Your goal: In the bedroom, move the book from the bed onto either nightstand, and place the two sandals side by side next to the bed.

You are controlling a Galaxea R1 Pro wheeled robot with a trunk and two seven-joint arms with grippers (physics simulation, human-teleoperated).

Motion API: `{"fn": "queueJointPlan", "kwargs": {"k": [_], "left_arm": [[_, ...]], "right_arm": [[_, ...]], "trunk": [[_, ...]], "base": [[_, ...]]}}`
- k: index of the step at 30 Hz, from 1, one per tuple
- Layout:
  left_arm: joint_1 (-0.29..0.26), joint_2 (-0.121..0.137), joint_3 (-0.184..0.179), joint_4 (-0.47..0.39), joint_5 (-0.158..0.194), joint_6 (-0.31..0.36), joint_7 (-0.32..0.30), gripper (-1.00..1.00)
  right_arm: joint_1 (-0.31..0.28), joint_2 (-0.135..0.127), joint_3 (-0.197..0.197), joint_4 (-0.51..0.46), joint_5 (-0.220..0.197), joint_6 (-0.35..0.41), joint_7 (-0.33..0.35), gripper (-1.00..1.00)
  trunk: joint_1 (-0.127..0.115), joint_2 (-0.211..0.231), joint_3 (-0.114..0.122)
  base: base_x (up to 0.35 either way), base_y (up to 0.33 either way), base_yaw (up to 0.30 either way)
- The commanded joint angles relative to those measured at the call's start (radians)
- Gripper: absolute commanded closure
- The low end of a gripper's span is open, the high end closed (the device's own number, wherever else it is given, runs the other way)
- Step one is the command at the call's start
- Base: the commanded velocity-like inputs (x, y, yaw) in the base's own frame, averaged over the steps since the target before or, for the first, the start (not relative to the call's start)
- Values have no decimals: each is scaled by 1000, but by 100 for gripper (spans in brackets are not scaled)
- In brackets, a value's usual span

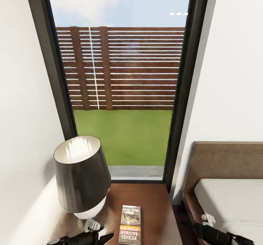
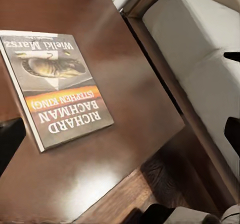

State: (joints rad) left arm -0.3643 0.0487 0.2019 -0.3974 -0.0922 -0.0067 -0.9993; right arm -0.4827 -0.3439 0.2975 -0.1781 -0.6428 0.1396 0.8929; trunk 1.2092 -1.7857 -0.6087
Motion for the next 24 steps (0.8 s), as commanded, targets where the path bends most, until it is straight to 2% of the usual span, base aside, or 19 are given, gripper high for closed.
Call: {"fn": "queueJointPlan", "kwargs": {"k": [1,4,6,9,15,17,18,21,22,24], "left_arm": [[-1,-1,8,34,-10,-27,0,-100],[-1,0,8,75,-9,-67,3,-100],[-1,1,8,124,-9,-100,4,-100],[-1,0,8,186,-9,-129,4,-100],[-1,1,8,325,-9,-193,23,-100],[1,2,8,353,-8,-200,57,-100],[18,2,7,369,-7,-204,124,-100],[56,0,6,376,-7,-206,199,-100],[79,-4,6,378,-7,-207,256,-100],[92,-8,5,379,-7,-208,307,-100]], "right_arm": [[-1,2,5,37,15,3,0,-100],[-1,5,5,86,48,-13,-1,-100],[-1,6,5,142,69,-55,-1,-100],[0,8,5,215,76,-114,-3,-100],[14,12,5,257,79,-177,-3,-100],[53,12,5,259,80,-180,-3,-100],[106,13,5,260,80,-182,-4,-100],[137,14,6,260,80,-182,-4,-100],[161,15,5,261,80,-182,-5,-100],[187,15,5,261,80,-181,-8,-100]], "trunk": [[-4,7,2],[-16,28,12],[-23,42,18],[-35,63,27],[-58,105,46],[-65,119,52],[-69,126,55],[-81,147,65],[-85,154,68],[-92,168,74]], "base": [[0,0,0],[0,0,0],[0,0,0],[0,0,0],[0,0,0],[0,0,0],[0,0,0],[0,0,0],[0,0,0],[0,0,0]]}}
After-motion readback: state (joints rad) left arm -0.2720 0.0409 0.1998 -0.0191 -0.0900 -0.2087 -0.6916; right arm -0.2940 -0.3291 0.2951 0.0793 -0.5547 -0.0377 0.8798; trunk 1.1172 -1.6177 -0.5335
